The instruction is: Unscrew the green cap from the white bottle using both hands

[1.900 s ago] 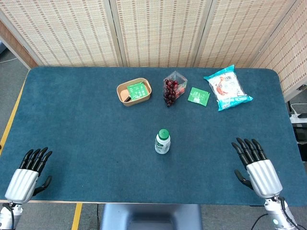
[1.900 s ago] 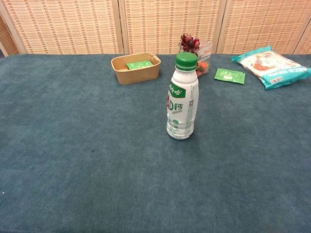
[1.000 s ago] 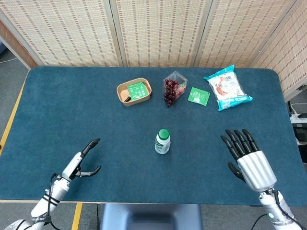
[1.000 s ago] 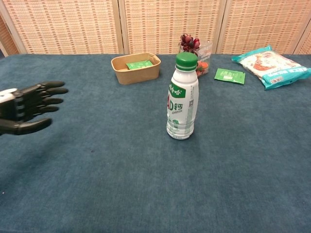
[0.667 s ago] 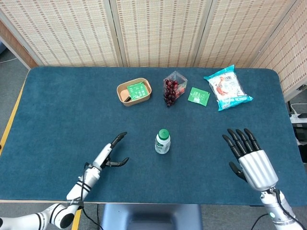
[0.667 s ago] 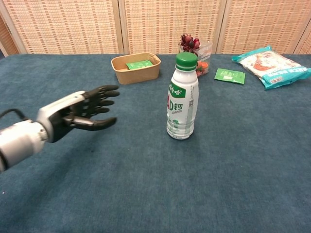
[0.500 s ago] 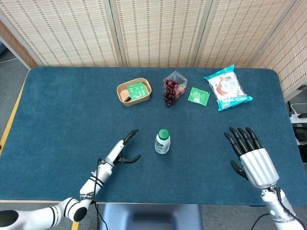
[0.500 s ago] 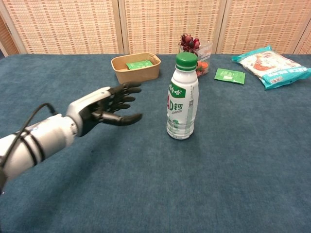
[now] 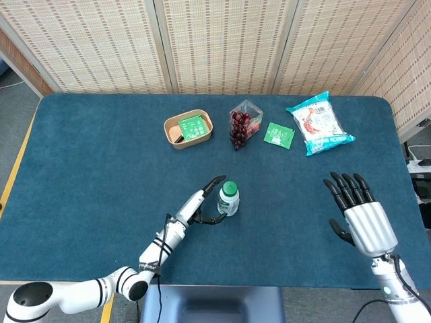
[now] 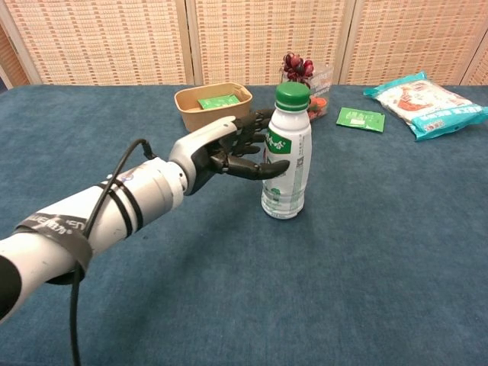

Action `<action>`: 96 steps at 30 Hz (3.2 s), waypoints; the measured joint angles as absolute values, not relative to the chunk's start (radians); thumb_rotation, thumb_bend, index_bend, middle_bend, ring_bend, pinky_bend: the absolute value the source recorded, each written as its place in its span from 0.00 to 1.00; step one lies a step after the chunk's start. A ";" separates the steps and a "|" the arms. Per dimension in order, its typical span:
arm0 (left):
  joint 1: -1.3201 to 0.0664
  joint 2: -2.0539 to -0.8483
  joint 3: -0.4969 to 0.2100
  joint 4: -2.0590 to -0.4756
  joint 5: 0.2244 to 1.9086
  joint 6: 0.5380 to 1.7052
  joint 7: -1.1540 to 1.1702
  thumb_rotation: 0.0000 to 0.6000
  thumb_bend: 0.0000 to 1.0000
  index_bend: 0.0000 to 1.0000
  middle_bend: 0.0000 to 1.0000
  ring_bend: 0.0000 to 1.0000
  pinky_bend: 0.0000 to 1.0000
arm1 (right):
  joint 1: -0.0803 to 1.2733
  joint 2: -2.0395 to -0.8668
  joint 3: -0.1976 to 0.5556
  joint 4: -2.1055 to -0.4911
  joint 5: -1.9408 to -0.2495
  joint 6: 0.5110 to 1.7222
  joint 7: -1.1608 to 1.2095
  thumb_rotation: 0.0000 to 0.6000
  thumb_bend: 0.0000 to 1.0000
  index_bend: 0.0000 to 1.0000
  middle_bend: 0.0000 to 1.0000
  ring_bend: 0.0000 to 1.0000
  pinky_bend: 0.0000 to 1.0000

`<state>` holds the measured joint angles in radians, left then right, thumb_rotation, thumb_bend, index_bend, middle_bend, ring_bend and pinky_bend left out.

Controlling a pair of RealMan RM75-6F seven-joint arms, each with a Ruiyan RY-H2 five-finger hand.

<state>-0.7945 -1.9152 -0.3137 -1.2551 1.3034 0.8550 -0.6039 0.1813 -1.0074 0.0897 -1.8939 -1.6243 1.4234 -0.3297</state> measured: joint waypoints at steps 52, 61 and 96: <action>-0.743 -1.984 -0.297 -1.281 1.242 0.983 -0.455 1.00 0.65 0.78 0.82 0.28 0.00 | 0.584 -1.029 0.201 -2.119 -1.292 0.993 -0.736 1.00 0.21 0.16 0.00 0.00 0.00; -0.741 -1.989 -0.293 -1.271 1.225 0.954 -0.449 1.00 0.65 0.78 0.83 0.28 0.00 | 0.616 -1.044 0.182 -2.118 -1.237 0.992 -0.782 1.00 0.21 0.16 0.00 0.00 0.00; -0.741 -1.980 -0.312 -1.263 1.198 0.893 -0.441 1.00 0.68 0.79 0.84 0.28 0.00 | 0.810 -1.153 0.119 -2.100 -0.984 1.028 -0.909 1.00 0.21 0.13 0.00 0.00 0.00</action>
<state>-0.7411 -1.9803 -0.3125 -1.2633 1.1978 0.8928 -0.4410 0.8098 -1.1527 0.1186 -2.1003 -0.9845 1.0283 -0.9089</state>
